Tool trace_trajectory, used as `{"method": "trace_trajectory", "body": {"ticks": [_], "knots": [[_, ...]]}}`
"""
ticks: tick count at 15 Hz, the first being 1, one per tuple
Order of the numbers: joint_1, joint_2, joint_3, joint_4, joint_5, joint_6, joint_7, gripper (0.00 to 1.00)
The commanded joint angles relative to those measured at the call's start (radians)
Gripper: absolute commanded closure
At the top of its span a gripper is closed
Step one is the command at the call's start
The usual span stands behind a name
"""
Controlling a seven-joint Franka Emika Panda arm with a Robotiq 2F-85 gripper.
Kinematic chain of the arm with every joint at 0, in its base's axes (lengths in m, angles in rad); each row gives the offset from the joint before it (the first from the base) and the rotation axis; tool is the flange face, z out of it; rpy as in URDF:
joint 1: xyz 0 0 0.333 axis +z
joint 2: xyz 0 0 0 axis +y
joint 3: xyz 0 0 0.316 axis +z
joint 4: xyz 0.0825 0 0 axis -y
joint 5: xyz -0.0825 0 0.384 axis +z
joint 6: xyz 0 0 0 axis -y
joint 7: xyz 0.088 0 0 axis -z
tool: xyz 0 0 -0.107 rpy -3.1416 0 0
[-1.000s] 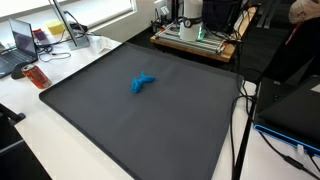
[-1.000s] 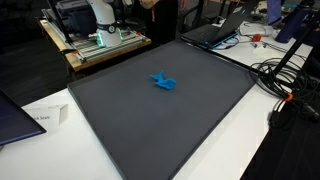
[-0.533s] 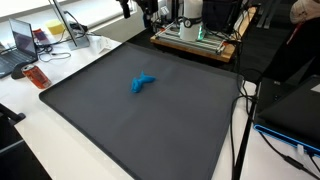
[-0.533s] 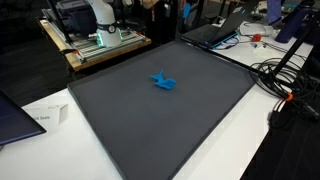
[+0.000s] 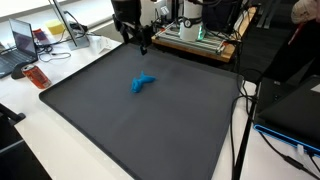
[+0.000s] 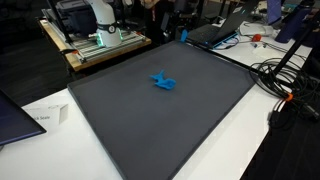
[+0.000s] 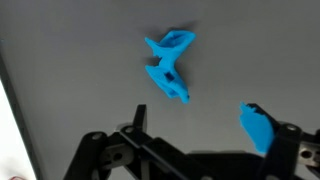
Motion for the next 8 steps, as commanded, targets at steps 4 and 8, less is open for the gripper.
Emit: {"method": "trace_trajectory", "body": {"ticks": [4,8], "knots": [[-0.004,0.168,-0.037,0.135,0.026,-0.051,-0.034,0.00],[-0.002,0.272,-0.046,0.253,0.035,-0.131,-0.059,0.00]]}}
